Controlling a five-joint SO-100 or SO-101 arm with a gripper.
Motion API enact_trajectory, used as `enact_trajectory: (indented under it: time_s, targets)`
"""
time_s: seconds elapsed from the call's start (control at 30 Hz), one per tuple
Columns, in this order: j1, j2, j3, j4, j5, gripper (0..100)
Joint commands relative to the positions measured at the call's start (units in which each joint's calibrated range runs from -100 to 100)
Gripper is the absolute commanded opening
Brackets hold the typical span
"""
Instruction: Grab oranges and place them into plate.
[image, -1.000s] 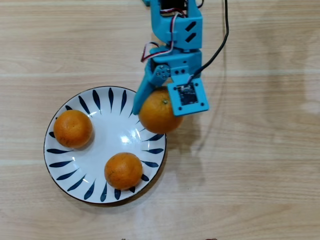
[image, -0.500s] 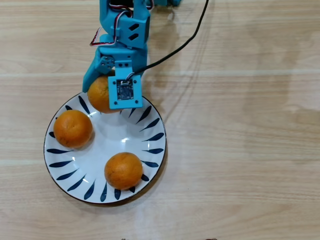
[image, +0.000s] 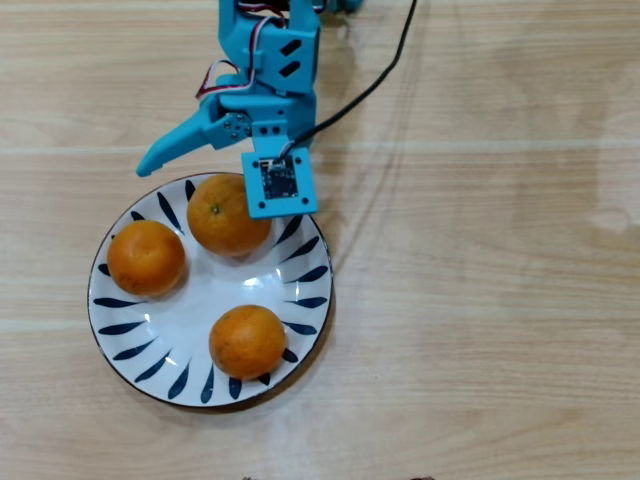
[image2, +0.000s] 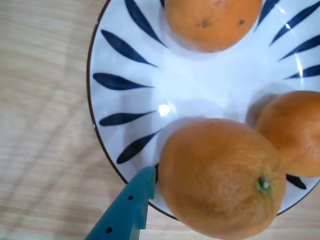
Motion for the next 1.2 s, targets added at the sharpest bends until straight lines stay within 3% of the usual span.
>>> enact_trajectory:
  time_s: [0.0, 0.17, 0.4, 1.17]
  targets:
    - [-0.8, -3.3, -1.3, -0.5, 0.0, 59]
    - [-2.1, -5.8, -0.8, 4.8, 0.2, 59]
    - [-4.1, -19.2, 6.1, 14.6, 8.0, 59]
    - [-15.7, -80.6, 44.8, 15.8, 20.9, 59]
